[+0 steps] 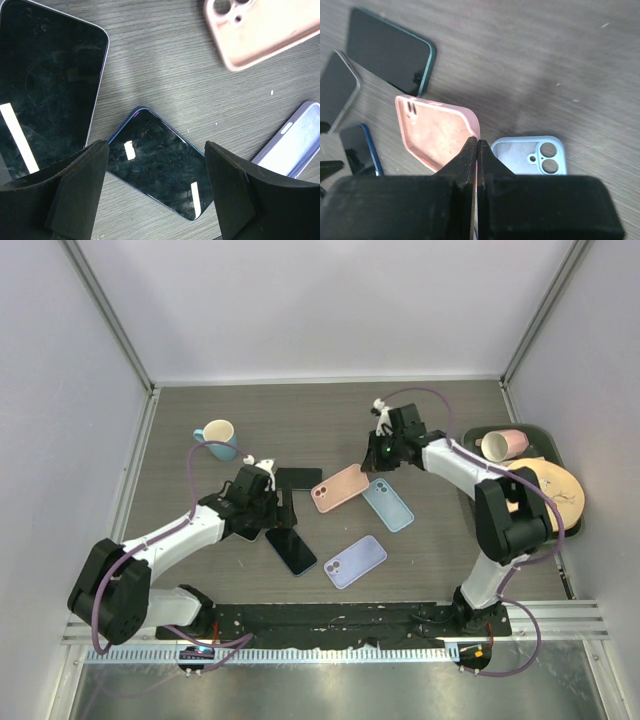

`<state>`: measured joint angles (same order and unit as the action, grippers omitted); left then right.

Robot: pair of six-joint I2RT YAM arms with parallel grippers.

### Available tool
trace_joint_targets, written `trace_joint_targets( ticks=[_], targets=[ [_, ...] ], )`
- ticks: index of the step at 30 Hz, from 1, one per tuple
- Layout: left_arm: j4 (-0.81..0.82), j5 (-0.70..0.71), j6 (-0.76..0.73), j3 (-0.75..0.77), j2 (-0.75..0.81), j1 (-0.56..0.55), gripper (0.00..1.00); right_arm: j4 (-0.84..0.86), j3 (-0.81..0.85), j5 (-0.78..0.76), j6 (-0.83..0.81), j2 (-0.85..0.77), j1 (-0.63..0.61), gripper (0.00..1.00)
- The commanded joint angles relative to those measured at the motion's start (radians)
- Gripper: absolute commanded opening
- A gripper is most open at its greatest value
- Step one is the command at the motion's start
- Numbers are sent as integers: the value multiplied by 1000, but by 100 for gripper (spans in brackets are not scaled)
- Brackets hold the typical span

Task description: Put the phone into the phone case

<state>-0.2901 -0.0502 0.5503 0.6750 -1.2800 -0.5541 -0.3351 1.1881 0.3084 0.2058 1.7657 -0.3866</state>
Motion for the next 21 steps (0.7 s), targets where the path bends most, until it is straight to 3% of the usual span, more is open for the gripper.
trace_joint_targets(
  ticks=[1, 8, 21],
  targets=[
    [6, 23, 11, 5, 24, 0, 81, 145, -15, 66, 96, -98, 63, 1],
    [5, 24, 14, 8, 19, 0, 81, 169, 34, -5, 188, -9, 146, 1],
    [-41, 75, 7, 38, 1, -1, 82, 125, 102, -5, 116, 164, 161, 4]
  ],
)
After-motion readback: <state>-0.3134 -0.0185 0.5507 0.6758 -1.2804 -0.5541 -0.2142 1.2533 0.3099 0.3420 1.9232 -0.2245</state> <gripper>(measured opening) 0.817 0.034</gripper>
